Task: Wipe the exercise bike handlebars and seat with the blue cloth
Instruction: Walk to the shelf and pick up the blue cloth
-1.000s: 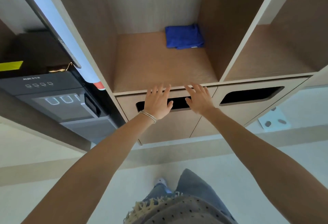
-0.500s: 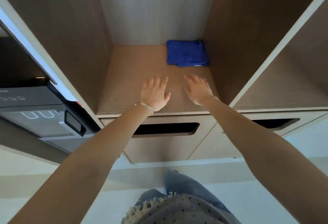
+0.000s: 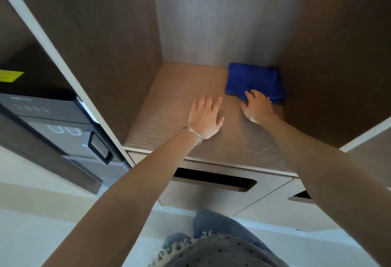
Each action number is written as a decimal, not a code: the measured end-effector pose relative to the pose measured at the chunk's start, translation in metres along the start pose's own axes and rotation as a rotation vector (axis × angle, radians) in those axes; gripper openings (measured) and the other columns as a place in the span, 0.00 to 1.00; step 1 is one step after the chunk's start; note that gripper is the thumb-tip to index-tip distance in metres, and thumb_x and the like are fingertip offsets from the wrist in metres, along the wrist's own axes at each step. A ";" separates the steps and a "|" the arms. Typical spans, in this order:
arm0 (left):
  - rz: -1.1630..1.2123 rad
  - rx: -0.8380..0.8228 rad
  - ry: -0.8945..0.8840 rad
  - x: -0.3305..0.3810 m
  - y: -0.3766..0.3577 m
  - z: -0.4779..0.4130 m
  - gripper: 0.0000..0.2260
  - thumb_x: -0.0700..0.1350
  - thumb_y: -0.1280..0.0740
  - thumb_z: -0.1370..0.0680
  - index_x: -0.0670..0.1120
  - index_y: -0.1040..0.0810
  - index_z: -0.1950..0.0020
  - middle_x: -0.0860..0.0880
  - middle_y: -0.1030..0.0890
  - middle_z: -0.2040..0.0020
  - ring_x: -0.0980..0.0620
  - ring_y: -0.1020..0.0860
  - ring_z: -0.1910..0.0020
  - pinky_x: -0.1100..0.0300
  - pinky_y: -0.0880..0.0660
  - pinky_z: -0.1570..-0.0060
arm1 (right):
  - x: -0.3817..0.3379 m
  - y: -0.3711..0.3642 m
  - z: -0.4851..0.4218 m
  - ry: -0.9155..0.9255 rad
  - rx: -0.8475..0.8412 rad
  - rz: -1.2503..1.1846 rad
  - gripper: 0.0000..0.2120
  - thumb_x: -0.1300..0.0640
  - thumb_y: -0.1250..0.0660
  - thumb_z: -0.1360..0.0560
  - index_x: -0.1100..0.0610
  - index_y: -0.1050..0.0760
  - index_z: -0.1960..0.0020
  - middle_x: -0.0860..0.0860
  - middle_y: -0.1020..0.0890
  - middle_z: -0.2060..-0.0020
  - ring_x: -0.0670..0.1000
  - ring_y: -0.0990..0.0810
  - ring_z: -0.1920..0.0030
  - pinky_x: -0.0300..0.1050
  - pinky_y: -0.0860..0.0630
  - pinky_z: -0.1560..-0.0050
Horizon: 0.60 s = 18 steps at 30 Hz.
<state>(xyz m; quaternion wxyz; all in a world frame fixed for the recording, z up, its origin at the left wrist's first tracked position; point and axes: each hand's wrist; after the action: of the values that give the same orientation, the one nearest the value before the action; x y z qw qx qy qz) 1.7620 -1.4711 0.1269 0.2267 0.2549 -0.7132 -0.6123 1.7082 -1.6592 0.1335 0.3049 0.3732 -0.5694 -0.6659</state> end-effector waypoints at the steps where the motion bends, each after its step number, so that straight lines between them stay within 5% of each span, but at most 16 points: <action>1: -0.012 -0.005 -0.004 -0.002 0.001 0.001 0.29 0.57 0.45 0.22 0.47 0.46 0.25 0.40 0.40 0.26 0.39 0.44 0.27 0.44 0.45 0.29 | 0.001 0.001 0.000 0.018 0.007 0.006 0.25 0.49 0.46 0.21 0.56 0.43 0.26 0.55 0.42 0.26 0.58 0.45 0.26 0.60 0.50 0.26; 18: 0.029 -0.069 -0.150 -0.006 0.019 0.094 0.28 0.56 0.41 0.24 0.45 0.40 0.27 0.40 0.31 0.33 0.38 0.34 0.34 0.46 0.35 0.38 | -0.027 -0.009 0.142 0.077 0.026 -0.082 0.21 0.57 0.44 0.22 0.57 0.37 0.29 0.55 0.35 0.29 0.57 0.39 0.29 0.54 0.50 0.27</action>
<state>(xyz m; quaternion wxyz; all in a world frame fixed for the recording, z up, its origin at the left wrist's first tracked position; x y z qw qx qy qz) 1.7055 -1.3937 0.1317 0.1901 0.1897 -0.7103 -0.6507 1.6028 -1.5596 0.1391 0.2941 0.4257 -0.5500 -0.6556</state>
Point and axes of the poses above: each hand's wrist, its own z-axis away from the middle knuckle, its own y-axis out of the back of the hand, x = y × z
